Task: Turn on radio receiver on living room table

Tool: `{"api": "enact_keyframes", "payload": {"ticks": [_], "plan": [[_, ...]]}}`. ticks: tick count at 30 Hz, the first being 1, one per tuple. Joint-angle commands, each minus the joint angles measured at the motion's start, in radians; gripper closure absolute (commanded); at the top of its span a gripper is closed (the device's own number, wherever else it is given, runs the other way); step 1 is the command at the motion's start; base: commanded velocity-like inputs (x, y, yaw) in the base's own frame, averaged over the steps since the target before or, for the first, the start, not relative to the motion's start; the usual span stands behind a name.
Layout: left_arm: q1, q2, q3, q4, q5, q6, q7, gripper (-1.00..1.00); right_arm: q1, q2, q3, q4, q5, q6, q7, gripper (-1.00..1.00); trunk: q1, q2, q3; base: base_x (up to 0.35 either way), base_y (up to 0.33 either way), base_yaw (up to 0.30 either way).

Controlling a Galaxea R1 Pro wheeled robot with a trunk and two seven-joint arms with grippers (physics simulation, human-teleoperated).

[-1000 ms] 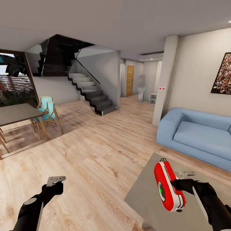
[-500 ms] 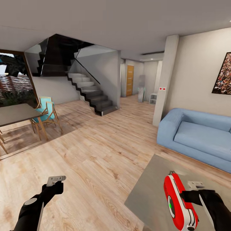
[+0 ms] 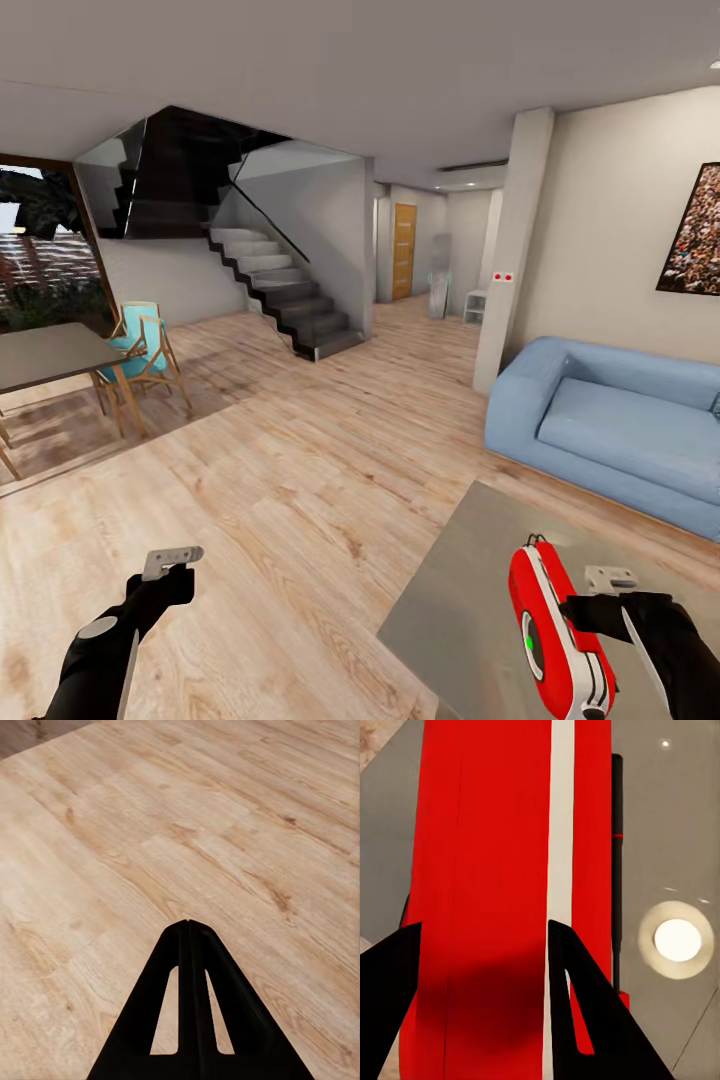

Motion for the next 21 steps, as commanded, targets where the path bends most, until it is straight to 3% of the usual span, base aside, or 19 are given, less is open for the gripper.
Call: {"api": "enact_keyframes", "payload": {"ticks": [1,8,21], "plan": [[0.000,0.000,0.000,0.000,0.000,0.000,0.000,1.00,0.000,0.000,0.000,0.000,-0.002,0.000,0.001,1.00,0.000,0.000,0.000,0.000,0.000,0.000],[0.000,-0.001,-0.002,0.001,-0.002,0.000,0.002,1.00,0.000,0.001,0.002,0.000,0.001,0.000,0.004,1.00,0.000,0.000,0.000,0.000,-0.041,0.000],[0.000,-0.001,-0.003,0.002,0.000,0.001,0.020,1.00,0.000,0.001,0.006,0.000,0.000,0.000,0.007,1.00,0.000,0.000,0.000,0.000,-0.255,0.000]]}}
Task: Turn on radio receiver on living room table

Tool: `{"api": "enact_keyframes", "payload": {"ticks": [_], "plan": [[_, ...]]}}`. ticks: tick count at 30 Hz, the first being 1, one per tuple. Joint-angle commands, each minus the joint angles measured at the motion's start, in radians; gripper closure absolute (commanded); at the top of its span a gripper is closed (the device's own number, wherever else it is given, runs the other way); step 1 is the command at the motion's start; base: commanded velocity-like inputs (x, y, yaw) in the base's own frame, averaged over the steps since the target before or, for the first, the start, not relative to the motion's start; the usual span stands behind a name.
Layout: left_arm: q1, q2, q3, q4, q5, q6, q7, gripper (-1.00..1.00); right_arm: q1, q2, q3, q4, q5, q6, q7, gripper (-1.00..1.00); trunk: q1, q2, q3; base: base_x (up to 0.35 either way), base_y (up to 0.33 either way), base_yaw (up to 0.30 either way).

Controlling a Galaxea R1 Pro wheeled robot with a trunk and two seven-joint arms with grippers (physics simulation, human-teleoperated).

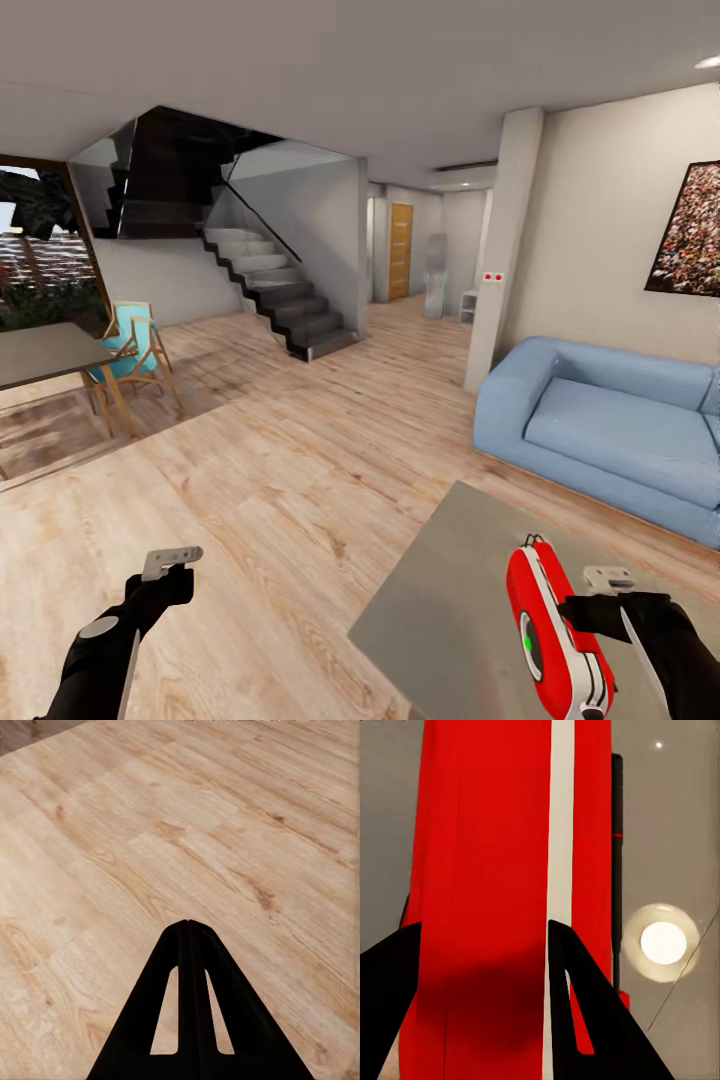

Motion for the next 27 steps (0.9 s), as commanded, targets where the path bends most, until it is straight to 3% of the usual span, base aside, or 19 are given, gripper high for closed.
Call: {"api": "enact_keyframes", "payload": {"ticks": [1,20,27], "plan": [[0.000,0.000,0.001,0.000,0.001,0.000,0.000,1.00,0.000,0.000,0.000,0.000,-0.005,0.001,0.001,1.00,0.000,0.000,0.000,0.000,-0.054,0.000],[0.000,0.000,-0.004,0.001,0.002,0.007,-0.008,1.00,0.000,0.001,0.004,0.000,-0.005,0.000,0.002,1.00,0.000,0.000,0.000,0.060,-0.052,0.000],[0.000,0.001,-0.006,0.055,0.005,0.012,-0.013,1.00,0.000,0.003,0.008,0.019,-0.005,-0.010,0.002,1.00,0.000,0.000,0.000,0.001,-0.001,0.000]]}}
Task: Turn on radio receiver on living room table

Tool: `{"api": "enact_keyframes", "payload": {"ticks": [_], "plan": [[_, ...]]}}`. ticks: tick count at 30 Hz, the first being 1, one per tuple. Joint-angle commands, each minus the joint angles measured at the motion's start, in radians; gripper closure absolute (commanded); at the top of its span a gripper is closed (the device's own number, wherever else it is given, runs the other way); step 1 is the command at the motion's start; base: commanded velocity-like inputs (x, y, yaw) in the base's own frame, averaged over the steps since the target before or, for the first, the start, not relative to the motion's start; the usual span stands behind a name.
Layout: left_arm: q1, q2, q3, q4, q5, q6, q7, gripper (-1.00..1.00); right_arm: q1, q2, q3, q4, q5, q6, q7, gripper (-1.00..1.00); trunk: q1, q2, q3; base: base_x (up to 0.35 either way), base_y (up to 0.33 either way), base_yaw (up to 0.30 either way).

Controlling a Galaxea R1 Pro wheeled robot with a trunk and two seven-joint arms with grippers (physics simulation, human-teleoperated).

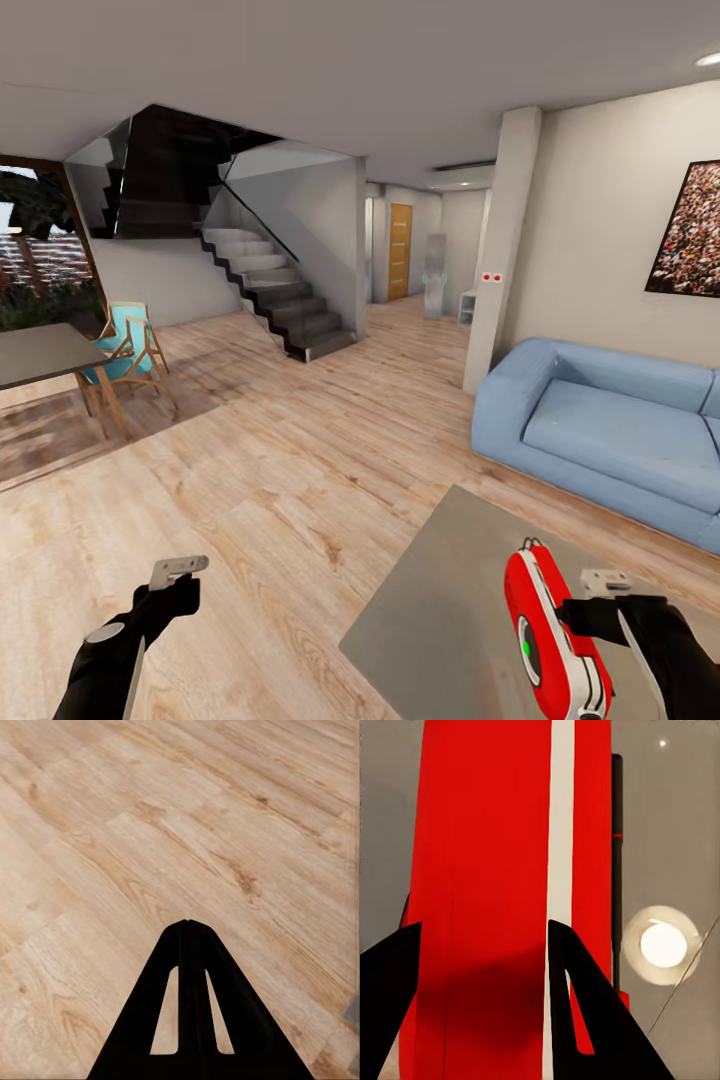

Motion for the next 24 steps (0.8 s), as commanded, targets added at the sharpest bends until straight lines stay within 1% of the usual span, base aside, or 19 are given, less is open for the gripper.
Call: {"api": "enact_keyframes", "payload": {"ticks": [1,4,5,7,8,9,11,16,19,24], "plan": [[0.000,-0.001,0.000,0.002,0.000,0.000,0.000,1.00,0.000,0.000,0.000,0.001,-0.002,-0.002,0.001,1.00,0.000,0.000,0.000,0.000,0.000,0.000],[0.000,0.000,0.001,0.004,0.000,0.000,0.000,1.00,0.000,0.003,0.002,0.010,-0.002,-0.005,0.001,1.00,0.000,0.000,0.000,0.000,0.000,0.000],[0.000,0.001,0.001,0.004,0.000,0.000,0.000,1.00,0.000,0.004,0.011,0.024,-0.001,-0.007,0.001,1.00,0.000,0.000,0.000,0.000,0.000,0.000],[0.000,0.000,0.001,0.005,-0.001,0.000,0.001,1.00,0.000,0.005,0.053,0.072,-0.001,-0.032,0.000,1.00,0.000,0.000,0.000,0.000,0.000,0.000],[0.000,0.000,0.001,0.005,-0.001,-0.001,0.001,1.00,0.000,0.006,0.080,0.100,-0.001,-0.061,-0.001,1.00,0.000,0.000,0.000,0.000,0.000,0.000],[0.000,-0.001,0.001,0.005,-0.001,-0.001,0.001,1.00,0.000,0.007,0.114,0.142,-0.003,-0.122,-0.004,1.00,0.000,0.000,0.000,0.000,0.000,0.000],[0.000,0.001,0.001,0.005,-0.002,-0.003,0.003,1.00,0.000,0.008,0.144,0.189,-0.005,-0.200,-0.011,1.00,0.000,0.000,0.000,0.000,0.000,0.000],[0.000,0.003,0.001,0.005,-0.003,-0.001,0.004,1.00,0.000,0.009,0.150,0.208,-0.007,-0.223,-0.013,1.00,0.000,0.000,0.000,0.000,0.000,0.000],[0.000,0.000,0.001,0.005,-0.004,0.000,0.005,1.00,0.000,0.009,0.150,0.236,-0.008,-0.235,-0.013,1.00,0.000,0.000,0.000,0.000,0.000,0.000],[0.000,-0.001,0.001,0.006,-0.004,0.000,0.005,1.00,0.000,0.009,0.149,0.268,-0.009,-0.297,-0.014,1.00,0.000,0.000,0.000,0.000,0.000,0.000]]}}
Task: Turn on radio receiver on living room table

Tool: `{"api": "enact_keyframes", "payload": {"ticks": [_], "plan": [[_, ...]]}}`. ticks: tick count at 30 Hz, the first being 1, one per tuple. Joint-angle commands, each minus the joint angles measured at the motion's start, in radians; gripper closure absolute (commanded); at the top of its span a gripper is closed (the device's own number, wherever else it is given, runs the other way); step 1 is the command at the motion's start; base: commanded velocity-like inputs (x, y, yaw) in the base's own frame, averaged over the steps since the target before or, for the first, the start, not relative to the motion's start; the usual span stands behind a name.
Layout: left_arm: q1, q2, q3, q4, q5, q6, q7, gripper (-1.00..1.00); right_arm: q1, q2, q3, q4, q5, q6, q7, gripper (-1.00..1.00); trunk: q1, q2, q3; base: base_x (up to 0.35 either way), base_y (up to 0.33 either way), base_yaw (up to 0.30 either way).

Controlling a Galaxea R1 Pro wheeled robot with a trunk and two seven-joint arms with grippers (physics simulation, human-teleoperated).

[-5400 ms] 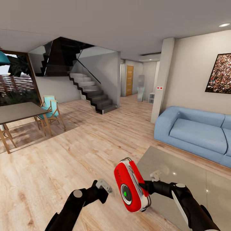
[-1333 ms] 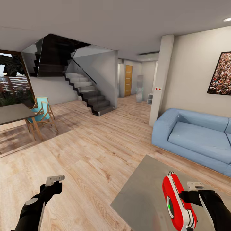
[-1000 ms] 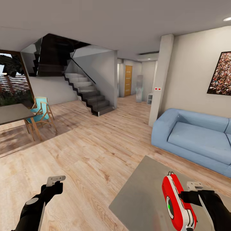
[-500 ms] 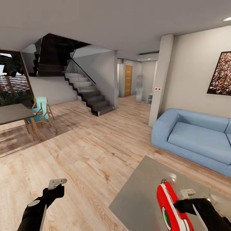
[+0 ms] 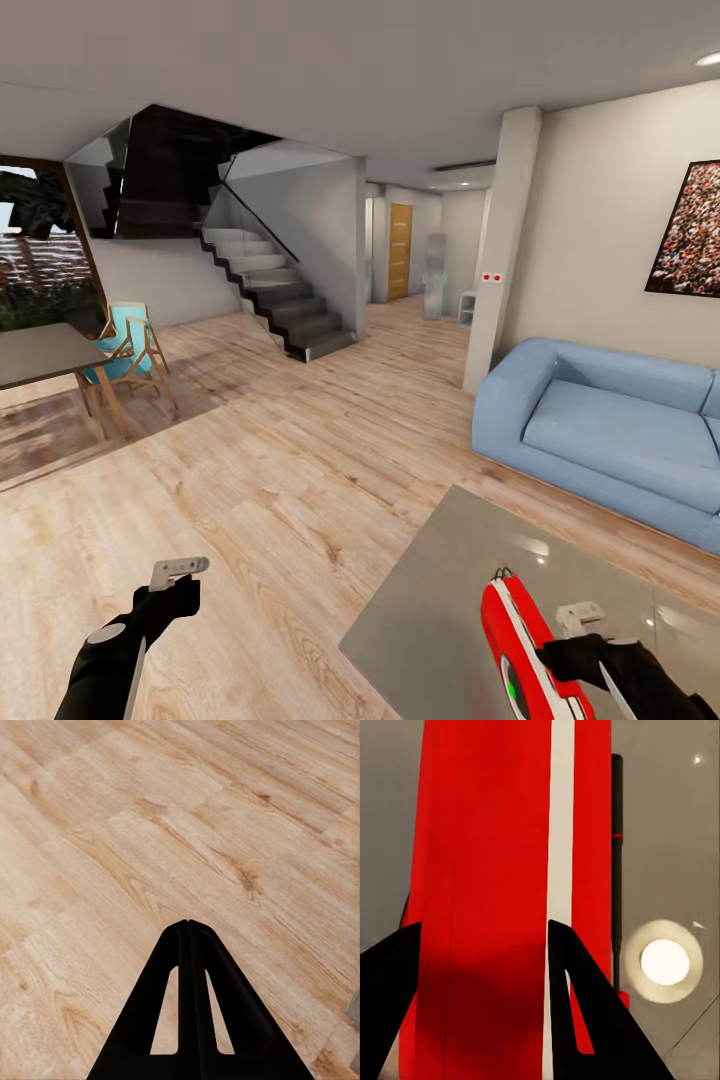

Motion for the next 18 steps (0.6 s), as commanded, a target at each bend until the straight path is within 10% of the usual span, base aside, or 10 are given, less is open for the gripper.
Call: {"api": "enact_keyframes", "payload": {"ticks": [1,18], "plan": [[0.000,0.000,0.000,0.000,0.000,0.000,0.000,1.00,-0.001,0.000,-0.001,0.014,-0.001,-0.007,0.001,1.00,0.000,0.000,0.000,0.000,0.000,0.000],[0.000,0.000,-0.001,0.004,0.000,-0.001,0.002,1.00,-0.001,0.003,-0.002,0.060,-0.019,-0.106,0.012,1.00,0.000,0.000,0.000,0.000,0.000,0.000]]}}
